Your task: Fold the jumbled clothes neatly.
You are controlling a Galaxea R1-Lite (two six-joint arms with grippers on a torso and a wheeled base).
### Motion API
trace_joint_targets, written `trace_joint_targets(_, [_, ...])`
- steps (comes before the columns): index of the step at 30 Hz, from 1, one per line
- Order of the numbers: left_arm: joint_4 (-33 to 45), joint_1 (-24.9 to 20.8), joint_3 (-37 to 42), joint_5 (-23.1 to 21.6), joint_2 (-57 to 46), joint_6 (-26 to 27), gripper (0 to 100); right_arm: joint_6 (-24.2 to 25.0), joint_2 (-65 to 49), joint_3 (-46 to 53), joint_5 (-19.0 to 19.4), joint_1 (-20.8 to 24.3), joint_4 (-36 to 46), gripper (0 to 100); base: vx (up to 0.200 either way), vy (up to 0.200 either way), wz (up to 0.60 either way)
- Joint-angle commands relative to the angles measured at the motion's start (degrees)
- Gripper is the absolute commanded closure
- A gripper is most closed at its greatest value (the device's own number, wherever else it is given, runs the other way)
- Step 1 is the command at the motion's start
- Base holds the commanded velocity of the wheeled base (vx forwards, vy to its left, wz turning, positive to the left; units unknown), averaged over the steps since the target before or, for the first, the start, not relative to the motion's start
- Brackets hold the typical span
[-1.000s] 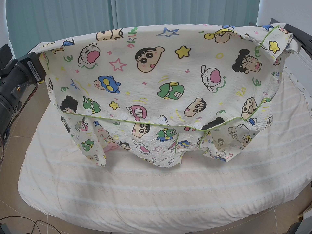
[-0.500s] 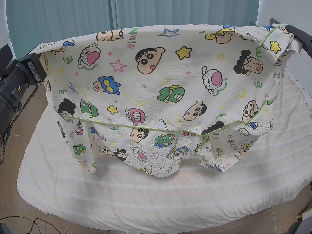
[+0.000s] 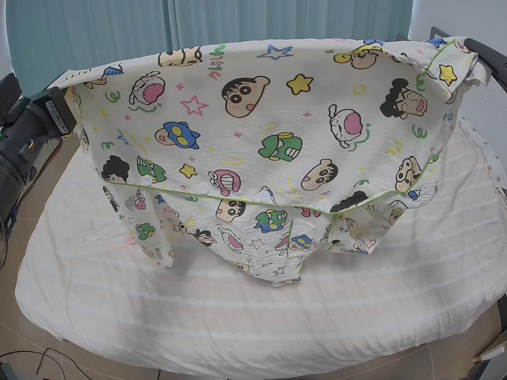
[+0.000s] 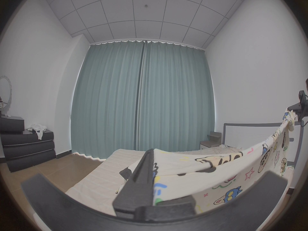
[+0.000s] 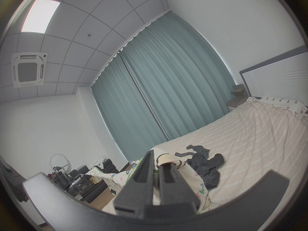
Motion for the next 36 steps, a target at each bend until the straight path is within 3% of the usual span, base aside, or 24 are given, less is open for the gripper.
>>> trace_joint_targets(1, [0.0, 0.0, 0.1, 0.0, 0.1, 0.0, 100, 0.0, 0.2, 0.0, 0.0, 0.0, 0.0, 100, 0.0, -0.2, 0.0])
trace_joint_targets(36, [-0.1, 0.0, 1.2, 0.2, -0.1, 0.2, 100, 0.0, 0.4, -0.4, 0.0, -0.1, 0.0, 100, 0.0, -0.2, 0.0])
